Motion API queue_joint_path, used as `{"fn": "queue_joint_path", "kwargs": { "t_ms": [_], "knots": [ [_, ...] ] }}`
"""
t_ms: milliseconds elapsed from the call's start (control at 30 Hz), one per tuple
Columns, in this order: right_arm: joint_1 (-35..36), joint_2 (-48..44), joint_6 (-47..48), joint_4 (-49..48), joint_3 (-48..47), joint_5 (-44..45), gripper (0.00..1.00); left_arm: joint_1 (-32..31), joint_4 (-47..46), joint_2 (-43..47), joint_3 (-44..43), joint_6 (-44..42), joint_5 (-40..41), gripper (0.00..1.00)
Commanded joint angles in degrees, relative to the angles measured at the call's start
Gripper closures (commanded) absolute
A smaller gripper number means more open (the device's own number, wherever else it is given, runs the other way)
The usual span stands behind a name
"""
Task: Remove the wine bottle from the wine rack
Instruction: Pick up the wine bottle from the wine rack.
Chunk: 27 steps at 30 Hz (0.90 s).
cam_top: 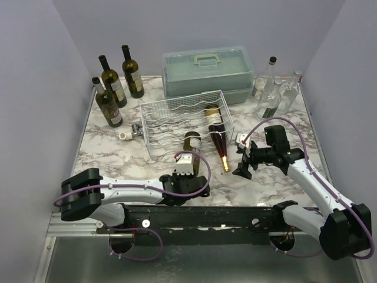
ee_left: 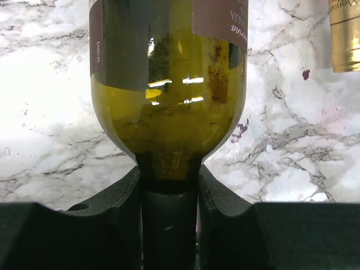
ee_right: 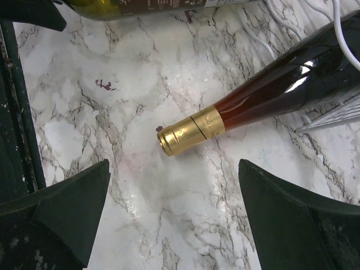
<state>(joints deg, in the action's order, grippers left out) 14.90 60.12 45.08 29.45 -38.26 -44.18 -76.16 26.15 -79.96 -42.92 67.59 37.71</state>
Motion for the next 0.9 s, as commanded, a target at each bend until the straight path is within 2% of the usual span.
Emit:
{"fn": "queue_joint_path", "kwargs": {
  "t_ms": [0, 867],
  "knots": [
    [-0.22, -0.84, 1.37, 1.05, 0.23, -0.70, 0.01, -0.53, -1.57, 5.01, 1.19, -2.38, 0.38, 1.00],
    [-0.26, -1.40, 4.81, 3.14, 0.89, -4.77, 0.01, -0.56, -2.71, 20.52, 7.98, -9.59, -10.21, 1.00]
  ]
}}
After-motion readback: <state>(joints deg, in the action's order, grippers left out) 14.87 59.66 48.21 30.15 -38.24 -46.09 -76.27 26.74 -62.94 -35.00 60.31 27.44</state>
